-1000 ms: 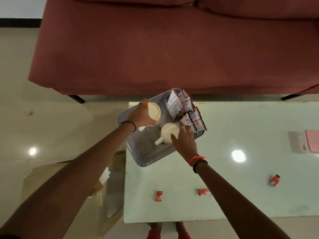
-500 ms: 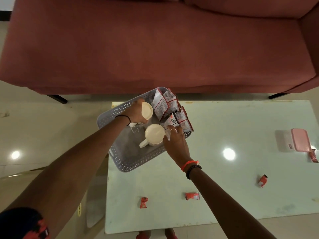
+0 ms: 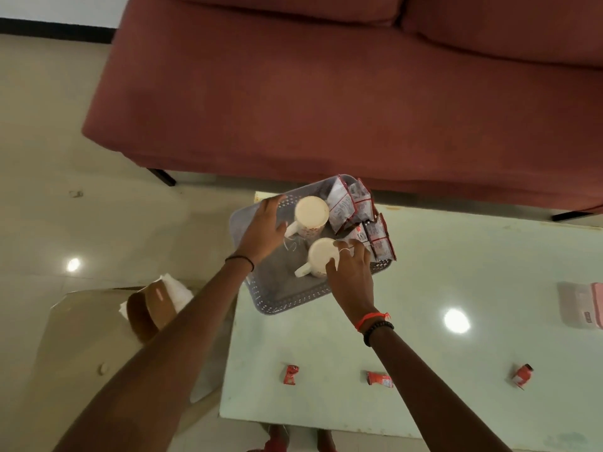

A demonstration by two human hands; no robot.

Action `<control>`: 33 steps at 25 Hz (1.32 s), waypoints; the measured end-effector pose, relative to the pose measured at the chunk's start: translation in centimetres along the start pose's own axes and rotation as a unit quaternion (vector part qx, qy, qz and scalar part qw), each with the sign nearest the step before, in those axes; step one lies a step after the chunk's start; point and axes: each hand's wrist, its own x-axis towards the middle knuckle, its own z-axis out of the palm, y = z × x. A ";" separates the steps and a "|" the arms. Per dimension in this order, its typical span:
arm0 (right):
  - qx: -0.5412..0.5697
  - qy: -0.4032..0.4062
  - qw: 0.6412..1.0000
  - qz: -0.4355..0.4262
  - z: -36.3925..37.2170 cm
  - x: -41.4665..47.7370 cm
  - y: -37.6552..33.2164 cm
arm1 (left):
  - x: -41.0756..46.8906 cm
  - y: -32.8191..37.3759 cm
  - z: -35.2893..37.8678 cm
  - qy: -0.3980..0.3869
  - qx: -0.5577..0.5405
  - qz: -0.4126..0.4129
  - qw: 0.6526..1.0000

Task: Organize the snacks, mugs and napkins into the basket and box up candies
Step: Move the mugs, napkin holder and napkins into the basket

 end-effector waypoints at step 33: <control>0.211 -0.285 0.933 -0.063 12.5 -10.5 -20.5 | -21.8 -11.2 -11.8 0.235 -0.036 -0.298 0.925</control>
